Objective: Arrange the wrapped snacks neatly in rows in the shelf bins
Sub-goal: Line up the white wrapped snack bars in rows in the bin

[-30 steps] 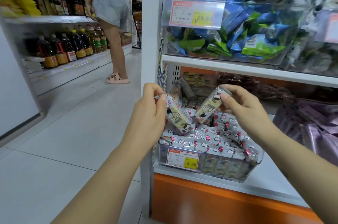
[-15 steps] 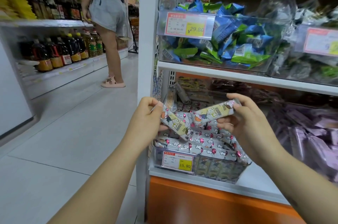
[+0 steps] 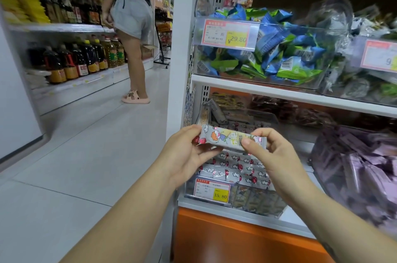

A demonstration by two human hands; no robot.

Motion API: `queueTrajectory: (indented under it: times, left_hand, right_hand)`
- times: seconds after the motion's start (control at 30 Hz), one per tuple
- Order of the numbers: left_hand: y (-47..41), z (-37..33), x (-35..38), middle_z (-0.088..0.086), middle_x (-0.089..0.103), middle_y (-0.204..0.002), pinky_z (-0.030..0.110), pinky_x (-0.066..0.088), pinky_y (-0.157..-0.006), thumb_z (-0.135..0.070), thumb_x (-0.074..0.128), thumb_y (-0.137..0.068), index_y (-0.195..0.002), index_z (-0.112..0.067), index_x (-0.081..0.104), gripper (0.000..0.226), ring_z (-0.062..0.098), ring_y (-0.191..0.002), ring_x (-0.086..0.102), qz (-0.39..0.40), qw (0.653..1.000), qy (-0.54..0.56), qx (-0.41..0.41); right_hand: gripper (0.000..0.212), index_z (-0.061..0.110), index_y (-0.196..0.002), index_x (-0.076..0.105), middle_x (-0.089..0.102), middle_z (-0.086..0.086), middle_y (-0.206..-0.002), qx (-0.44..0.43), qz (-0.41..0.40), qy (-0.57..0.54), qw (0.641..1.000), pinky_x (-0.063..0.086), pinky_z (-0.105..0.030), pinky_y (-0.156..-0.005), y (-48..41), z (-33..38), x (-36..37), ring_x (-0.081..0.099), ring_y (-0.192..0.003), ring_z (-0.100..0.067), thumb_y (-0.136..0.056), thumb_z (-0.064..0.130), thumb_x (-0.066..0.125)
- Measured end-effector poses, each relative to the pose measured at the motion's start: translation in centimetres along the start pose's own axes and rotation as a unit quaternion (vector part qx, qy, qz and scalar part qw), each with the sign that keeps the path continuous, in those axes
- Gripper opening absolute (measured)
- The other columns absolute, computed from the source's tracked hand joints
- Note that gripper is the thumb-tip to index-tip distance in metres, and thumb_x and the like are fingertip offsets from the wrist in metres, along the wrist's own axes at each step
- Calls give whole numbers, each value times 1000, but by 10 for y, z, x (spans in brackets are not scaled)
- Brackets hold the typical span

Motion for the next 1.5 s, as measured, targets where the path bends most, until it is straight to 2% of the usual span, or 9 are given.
queueTrajectory:
  times: [0.27,0.5,0.73,0.87,0.97,1.13,1.23,1.37,1.5]
  left_hand:
    - [0,2,5,20,66,-113,37,57,-81,-39,56,-86,-119,-7,53,47,27,-103,67,43,999,-7,26]
    - [-6,11,9,5,63,-116,33,57,-79,-27,78,-70,-112,-34,52,51,16,-95,68,4,958,-241,154]
    - [-8,1,29,-18,47,-123,29,49,-94,-32,79,-70,-121,-44,39,66,4,-111,54,31,805,-503,312]
    - [-22,5,39,-26,47,-119,14,48,-89,-23,80,-72,-121,-43,40,67,-13,-103,52,73,813,-492,303]
    - [-36,12,40,-19,53,-122,26,51,-93,-16,79,-73,-121,-43,43,66,2,-106,60,114,831,-475,265]
    - [-58,4,40,-19,52,-123,10,47,-87,-18,71,-82,-128,-32,44,55,-13,-107,51,73,837,-461,285]
    - [-76,-4,28,-16,54,-120,-2,37,-77,-21,64,-89,-129,-23,50,43,-12,-98,52,0,803,-526,282]
    - [-102,6,26,-10,61,-118,19,41,-94,-18,62,-90,-123,-23,60,33,5,-108,56,46,728,-648,220]
    - [-129,16,39,-8,63,-120,18,42,-90,-23,65,-88,-120,-24,63,32,5,-100,56,104,643,-745,147]
  right_hand:
    - [35,18,-86,56,73,-6,-88,-4,3,-63,998,52,-45,-78,-6,0,1,66,-79,-18,-62,37,72]
    - [20,25,-86,61,68,-5,-99,-34,-24,18,999,52,-27,-67,-11,-13,-3,62,-83,-19,-73,31,76]
    - [74,33,-136,40,46,18,-137,-131,166,240,948,34,-26,-110,-46,9,-28,39,-127,10,-72,34,77]
    - [79,26,-143,32,42,16,-142,-142,231,246,931,35,-16,-105,-59,9,-27,38,-127,12,-77,17,75]
    - [80,28,-142,31,41,16,-141,-149,221,271,925,32,-10,-104,-65,-1,-30,39,-126,9,-75,18,75]
    - [78,18,-139,37,48,5,-135,-141,117,292,939,39,-31,-105,-85,-18,-41,46,-124,-9,-72,28,77]
    - [75,18,-136,35,49,7,-124,-118,55,283,950,39,-21,-92,-91,-24,-50,48,-114,-9,-76,29,77]
    - [71,20,-132,33,59,-4,-106,-101,26,265,959,49,-33,-72,-96,-30,-56,61,-96,-27,-77,27,77]
    - [75,23,-134,31,43,19,-105,-87,-3,243,966,42,-18,-68,-105,-37,-65,54,-91,1,-75,29,78]
Point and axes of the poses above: each hand's wrist, its own y-axis away from the middle knuckle, its own x-axis out of the palm, z = x × y, the point moved 2 cm from there along -y, towards the middle knuckle
